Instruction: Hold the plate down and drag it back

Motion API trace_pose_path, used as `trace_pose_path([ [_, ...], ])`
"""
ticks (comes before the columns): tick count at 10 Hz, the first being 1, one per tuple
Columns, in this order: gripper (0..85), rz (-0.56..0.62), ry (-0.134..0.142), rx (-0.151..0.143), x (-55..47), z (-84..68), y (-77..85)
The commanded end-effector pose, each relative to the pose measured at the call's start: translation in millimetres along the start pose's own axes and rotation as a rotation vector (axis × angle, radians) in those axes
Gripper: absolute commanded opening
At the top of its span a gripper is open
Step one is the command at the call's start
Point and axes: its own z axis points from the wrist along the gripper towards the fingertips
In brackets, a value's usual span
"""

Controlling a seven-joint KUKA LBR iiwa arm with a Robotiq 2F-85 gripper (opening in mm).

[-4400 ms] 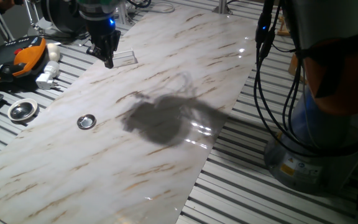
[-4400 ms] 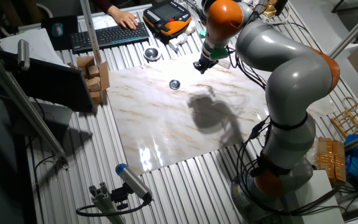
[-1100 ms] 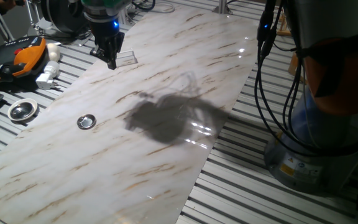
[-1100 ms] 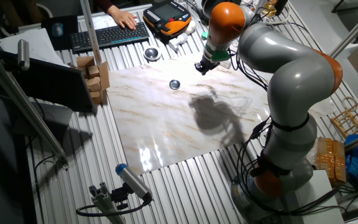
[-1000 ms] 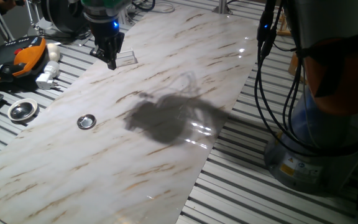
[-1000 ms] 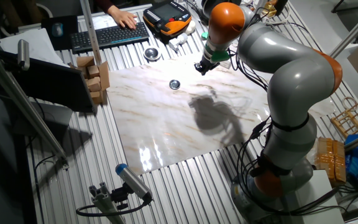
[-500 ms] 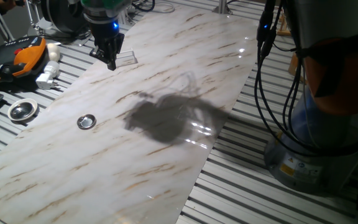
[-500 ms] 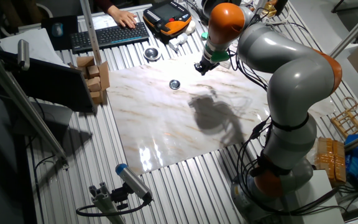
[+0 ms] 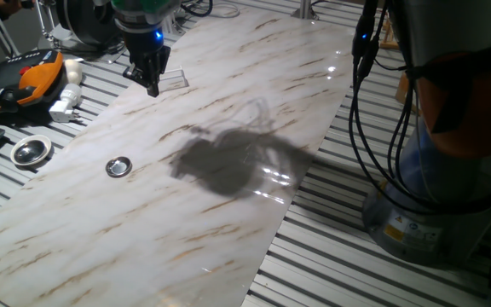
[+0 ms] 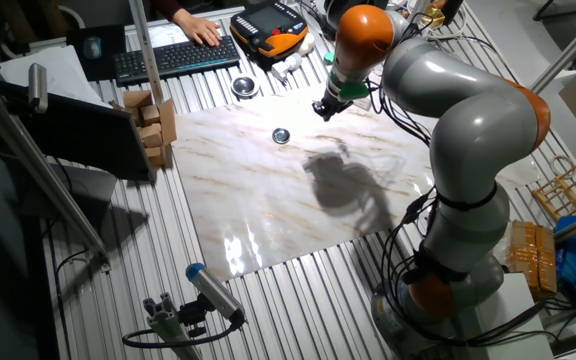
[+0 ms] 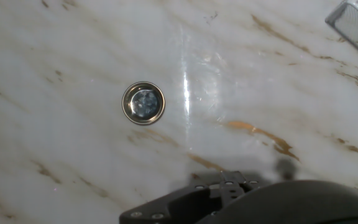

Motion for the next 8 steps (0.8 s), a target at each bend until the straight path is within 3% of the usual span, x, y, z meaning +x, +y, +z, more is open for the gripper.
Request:
trace_pose_path([
  [1, 0.0, 0.000, -0.002, 0.000, -0.1, 0.2, -0.1],
  [8, 0.0, -0.005, -0.006, 0.000, -1.4, 2.5, -0.3],
])
